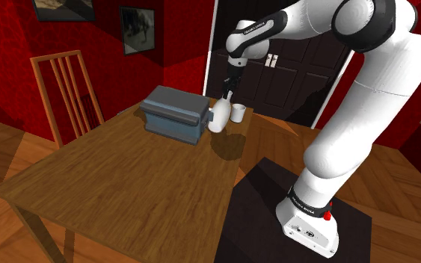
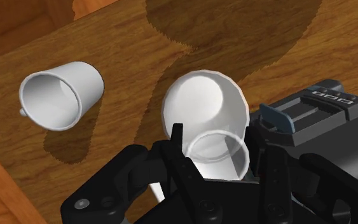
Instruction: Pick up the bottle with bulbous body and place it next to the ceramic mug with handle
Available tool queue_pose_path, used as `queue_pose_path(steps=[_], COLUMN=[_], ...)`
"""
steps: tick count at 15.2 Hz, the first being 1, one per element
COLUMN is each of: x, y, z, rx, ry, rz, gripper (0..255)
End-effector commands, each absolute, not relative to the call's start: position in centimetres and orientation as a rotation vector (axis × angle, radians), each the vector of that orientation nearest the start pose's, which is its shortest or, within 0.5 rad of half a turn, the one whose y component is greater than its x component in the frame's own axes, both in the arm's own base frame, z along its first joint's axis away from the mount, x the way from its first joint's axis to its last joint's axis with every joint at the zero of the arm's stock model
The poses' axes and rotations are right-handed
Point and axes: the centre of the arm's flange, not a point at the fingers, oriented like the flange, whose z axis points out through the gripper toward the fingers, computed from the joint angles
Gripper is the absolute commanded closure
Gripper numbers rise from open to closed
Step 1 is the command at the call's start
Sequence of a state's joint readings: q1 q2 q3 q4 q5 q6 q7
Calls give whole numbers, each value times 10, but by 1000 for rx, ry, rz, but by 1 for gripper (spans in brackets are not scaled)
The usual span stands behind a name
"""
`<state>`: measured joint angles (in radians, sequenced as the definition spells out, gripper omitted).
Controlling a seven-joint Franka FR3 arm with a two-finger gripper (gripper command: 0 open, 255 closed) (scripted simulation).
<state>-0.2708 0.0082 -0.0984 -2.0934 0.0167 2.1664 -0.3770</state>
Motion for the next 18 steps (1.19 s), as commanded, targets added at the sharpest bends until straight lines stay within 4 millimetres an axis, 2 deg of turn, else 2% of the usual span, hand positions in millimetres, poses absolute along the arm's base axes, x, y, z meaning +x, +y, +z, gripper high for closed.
queue_pose_path(steps=[1, 2, 7, 11, 18], x=[515, 515, 515, 512, 512], y=[-198, -199, -198, -198, -198], z=[419, 419, 419, 469, 469], rx=[-3148, -3148, -3148, -3148, -3148], ry=[2, 1, 2, 2, 2], rz=[-86, -86, -86, -86, -86], gripper=[255, 0, 0, 0, 0])
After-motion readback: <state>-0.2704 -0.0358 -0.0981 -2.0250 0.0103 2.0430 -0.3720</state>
